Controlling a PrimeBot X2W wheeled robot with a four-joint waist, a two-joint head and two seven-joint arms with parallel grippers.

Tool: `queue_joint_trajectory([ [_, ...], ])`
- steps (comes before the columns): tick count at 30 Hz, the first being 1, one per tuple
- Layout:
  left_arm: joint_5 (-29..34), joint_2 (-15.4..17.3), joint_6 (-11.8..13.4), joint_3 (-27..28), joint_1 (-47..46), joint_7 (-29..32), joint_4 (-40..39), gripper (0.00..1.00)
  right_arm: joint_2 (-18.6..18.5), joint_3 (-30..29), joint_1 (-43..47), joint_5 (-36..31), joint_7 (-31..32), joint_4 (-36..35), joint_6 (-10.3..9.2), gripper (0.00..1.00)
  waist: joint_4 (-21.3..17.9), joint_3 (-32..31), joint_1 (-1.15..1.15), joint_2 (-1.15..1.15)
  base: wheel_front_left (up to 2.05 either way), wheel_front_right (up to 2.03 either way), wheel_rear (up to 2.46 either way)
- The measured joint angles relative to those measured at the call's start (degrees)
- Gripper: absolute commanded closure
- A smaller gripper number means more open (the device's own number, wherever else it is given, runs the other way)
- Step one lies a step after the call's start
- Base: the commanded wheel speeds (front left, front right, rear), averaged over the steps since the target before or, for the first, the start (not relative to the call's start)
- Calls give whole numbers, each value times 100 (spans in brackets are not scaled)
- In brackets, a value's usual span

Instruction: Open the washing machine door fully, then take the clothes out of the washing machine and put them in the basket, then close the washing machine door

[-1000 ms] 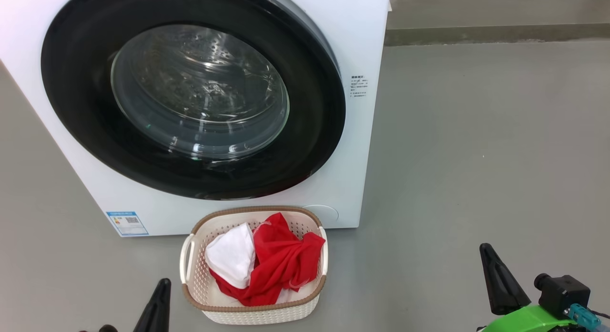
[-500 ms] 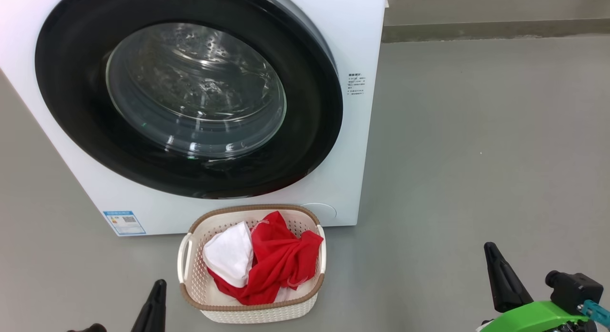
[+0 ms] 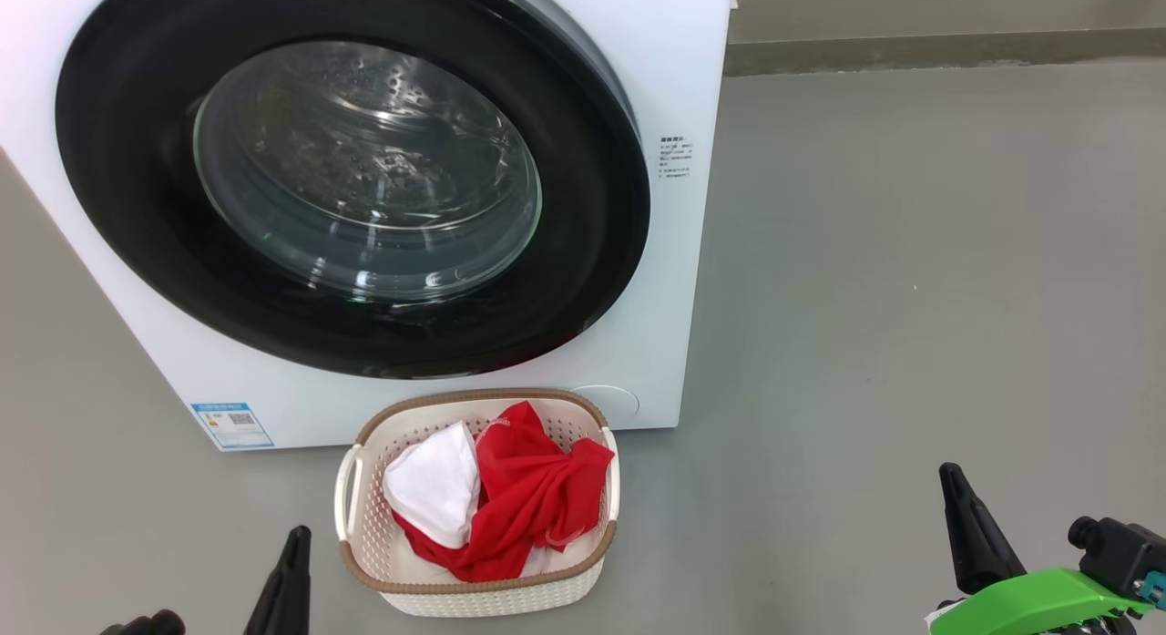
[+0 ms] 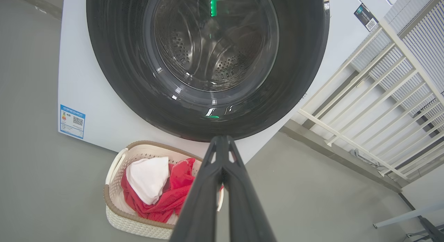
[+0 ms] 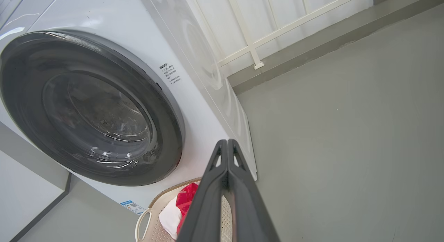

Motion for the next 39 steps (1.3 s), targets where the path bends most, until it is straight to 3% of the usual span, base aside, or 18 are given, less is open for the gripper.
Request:
queue_joint_trajectory([
  [39, -2287, -80, 0, 197, -237, 600, 220, 100, -9, -105, -255, 2465, 625, -15, -1, 100, -112, 101, 0, 0, 0, 0, 0],
])
